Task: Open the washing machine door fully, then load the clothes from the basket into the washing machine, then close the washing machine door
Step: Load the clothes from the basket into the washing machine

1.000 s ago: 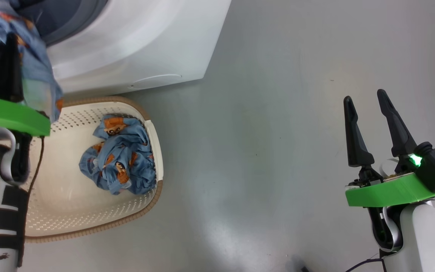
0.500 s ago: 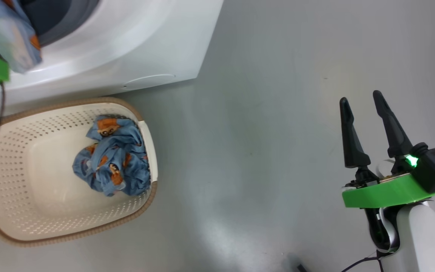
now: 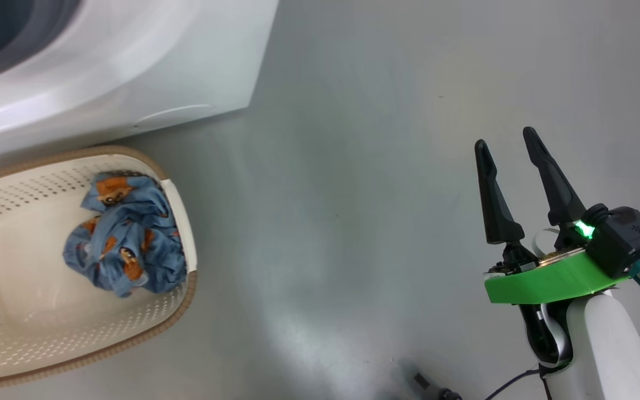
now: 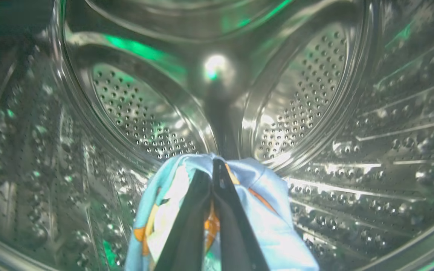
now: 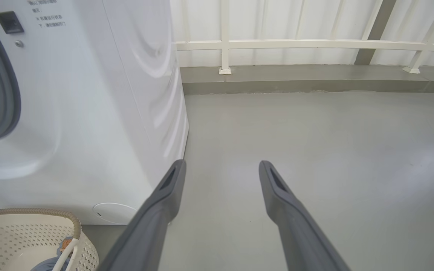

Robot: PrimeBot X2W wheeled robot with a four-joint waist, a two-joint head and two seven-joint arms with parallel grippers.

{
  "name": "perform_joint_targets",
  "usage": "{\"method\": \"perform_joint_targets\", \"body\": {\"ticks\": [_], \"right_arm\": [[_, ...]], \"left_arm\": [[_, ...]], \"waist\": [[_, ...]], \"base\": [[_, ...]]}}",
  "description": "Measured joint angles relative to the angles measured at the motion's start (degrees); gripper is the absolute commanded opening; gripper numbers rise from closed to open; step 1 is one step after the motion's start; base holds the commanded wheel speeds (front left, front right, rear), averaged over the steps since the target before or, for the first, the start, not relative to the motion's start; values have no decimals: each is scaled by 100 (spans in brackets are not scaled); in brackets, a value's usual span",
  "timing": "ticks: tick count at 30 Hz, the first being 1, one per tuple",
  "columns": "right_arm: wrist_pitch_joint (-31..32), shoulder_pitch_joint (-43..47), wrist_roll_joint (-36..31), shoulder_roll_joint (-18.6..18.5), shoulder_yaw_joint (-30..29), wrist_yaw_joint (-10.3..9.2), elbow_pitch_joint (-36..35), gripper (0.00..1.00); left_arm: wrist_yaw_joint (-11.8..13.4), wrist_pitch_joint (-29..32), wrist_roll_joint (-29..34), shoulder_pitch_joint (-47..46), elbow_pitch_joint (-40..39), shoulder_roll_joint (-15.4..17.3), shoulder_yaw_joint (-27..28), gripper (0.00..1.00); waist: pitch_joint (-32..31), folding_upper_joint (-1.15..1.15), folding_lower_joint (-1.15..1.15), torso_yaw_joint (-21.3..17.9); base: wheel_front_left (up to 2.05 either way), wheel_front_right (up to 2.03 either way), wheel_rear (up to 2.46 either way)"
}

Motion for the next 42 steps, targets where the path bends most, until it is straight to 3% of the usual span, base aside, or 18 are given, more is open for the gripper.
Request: {"method": "perform_joint_targets", "body": {"ticks": [4,8,10,11,13,29,42], "right_arm": [[0,-1,118,1,45,0,1,100],[-1,-36,118,4,113,0,4,100],[0,-101,118,4,115,0,-1,100],[0,-116,118,4,115,0,-4,100],[0,-116,118,5,109,0,-5,100],[-1,-113,101,5,-25,0,3,100],[0,-54,2,-75,-94,0,69,100]], "left_arm": [[-11,1,144,4,313,-20,20,0],[-43,0,253,3,645,-47,40,19],[-76,0,260,-1,778,-56,40,45],[-97,0,270,-1,814,-58,38,70],[-111,0,286,-9,867,-64,44,100],[-342,0,146,263,675,-458,279,100],[-364,0,-115,1494,-457,-773,181,100]], "waist": [[70,0,0,-100],[120,0,0,-181],[141,0,0,-192],[148,0,0,-190],[148,0,0,-177],[-66,0,0,58],[-460,0,0,253]], "base": [[0,0,0],[0,0,0],[0,0,0],[0,0,0],[0,0,0],[0,0,0],[0,0,0]]}}
